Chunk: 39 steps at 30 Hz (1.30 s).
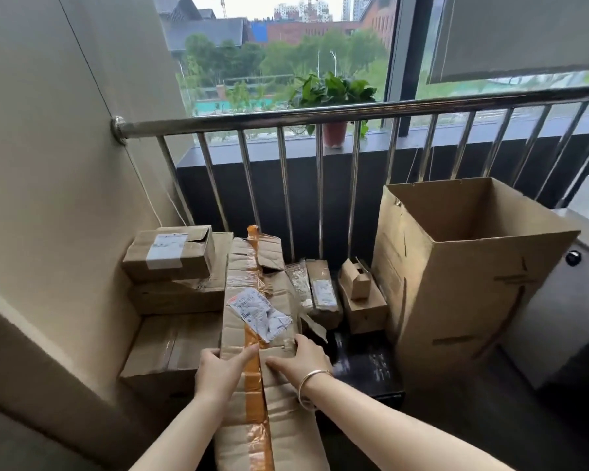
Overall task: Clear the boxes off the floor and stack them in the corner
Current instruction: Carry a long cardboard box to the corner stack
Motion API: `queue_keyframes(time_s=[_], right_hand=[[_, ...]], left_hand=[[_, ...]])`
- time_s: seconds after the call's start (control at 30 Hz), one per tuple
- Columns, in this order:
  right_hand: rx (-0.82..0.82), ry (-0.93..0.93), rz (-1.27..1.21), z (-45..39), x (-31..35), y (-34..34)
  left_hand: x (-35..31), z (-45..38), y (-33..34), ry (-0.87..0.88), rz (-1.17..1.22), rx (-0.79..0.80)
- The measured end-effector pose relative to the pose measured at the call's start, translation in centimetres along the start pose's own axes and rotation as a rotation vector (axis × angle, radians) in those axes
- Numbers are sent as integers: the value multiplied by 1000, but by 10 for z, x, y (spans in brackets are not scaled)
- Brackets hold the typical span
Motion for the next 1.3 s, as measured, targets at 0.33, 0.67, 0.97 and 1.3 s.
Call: queue_keyframes(time_s=[0.33,0.67,0.97,1.3], right_hand=[[58,94,0,-207,-14,35],[54,162,-22,-322,-35,109],[39,244,-38,-358,-59,163],[5,294,-107,-363,-67,210]], left_hand=[[11,-180,92,-83,-11,-12],[54,-292,122,-87,-20,51],[111,-332,133,-174,58,158],[146,-337,129,-171,-252,209]])
Point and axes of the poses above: each hand's wrist, its own z-axis away from the middle knuckle, its own y-axis out of the palm, x = y × z, the point moved 2 cm from there along -z, towards the middle knuckle, and after that the axes turned 1 degree about z, right-handed, at the moved point
